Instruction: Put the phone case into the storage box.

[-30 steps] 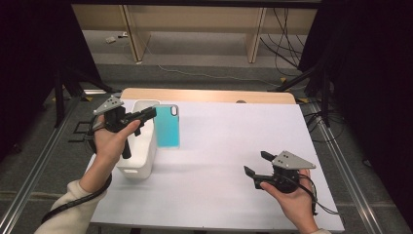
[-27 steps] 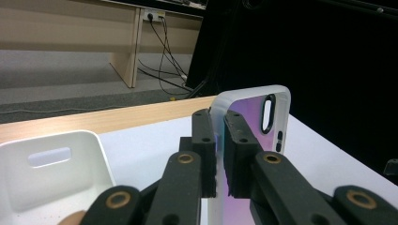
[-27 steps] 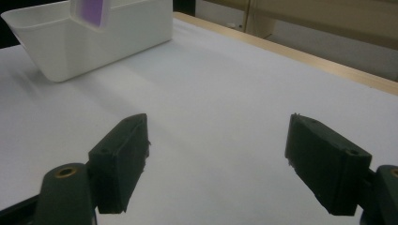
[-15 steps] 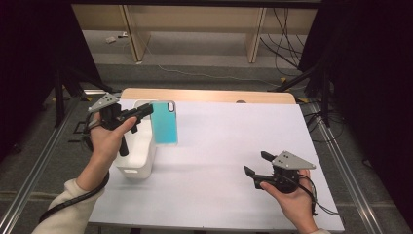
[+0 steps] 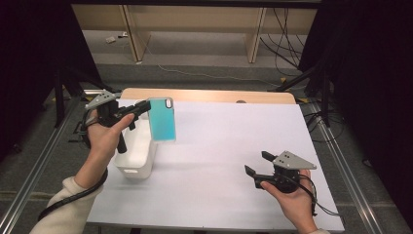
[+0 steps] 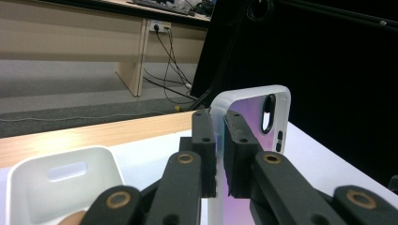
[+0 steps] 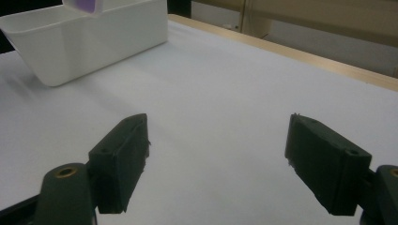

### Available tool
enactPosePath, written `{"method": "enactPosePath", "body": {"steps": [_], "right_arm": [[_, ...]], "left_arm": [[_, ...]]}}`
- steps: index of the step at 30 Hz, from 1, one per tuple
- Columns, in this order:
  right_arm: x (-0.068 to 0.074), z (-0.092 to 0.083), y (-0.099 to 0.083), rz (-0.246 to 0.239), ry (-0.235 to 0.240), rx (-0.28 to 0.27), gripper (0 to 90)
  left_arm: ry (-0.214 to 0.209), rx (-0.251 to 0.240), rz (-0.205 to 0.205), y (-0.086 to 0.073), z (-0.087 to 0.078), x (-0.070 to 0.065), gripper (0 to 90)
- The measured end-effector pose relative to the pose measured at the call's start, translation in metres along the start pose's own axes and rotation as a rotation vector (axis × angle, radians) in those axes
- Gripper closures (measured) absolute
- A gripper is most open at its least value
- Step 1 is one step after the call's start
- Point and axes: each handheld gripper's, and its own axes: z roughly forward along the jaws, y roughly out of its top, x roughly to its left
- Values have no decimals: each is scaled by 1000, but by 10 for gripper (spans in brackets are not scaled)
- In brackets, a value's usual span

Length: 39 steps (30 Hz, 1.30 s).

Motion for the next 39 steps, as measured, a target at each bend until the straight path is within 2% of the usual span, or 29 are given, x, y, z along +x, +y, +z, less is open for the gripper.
{"method": "enactPosePath", "body": {"steps": [7,9,10,12,15,16,19,22,23,24,25,29,31,32,33,39], "right_arm": [[-1,0,0,-9,-4,-4,232],[-1,-1,0,-9,-13,9,232],[-1,0,0,-8,-10,-5,232],[0,0,0,9,0,7,232],[-1,0,-1,7,-1,6,232],[-2,0,-1,-7,-8,-5,232],[0,0,-1,17,0,6,232],[-2,2,-2,-2,-10,-12,232],[-2,0,-1,-4,-13,11,232],[-2,0,-1,-4,-13,11,232],[-1,2,-2,-2,-10,-13,232],[-1,-1,-1,16,2,22,232],[0,1,-2,20,0,-3,232],[-1,1,-2,9,-5,-8,232],[-2,0,-2,-5,-14,8,232],[-2,0,-2,-4,-12,7,232]], "left_arm": [[10,-10,3,6,-4,4,838],[13,-11,6,7,-4,4,838],[13,-13,3,7,-5,5,838],[18,-12,2,8,-5,5,838],[19,-15,1,8,-5,7,838],[19,-16,1,9,-5,7,838],[23,-14,6,10,-5,8,838],[22,-23,2,11,-5,9,838],[26,-23,4,11,-5,9,838],[26,-22,6,12,-5,9,838],[27,-22,5,12,-6,9,838],[31,-26,8,14,-7,10,838],[32,-26,7,15,-7,11,838],[33,-28,8,15,-7,12,838],[35,-27,7,16,-7,12,838],[43,-35,12,18,-8,16,838]]}}
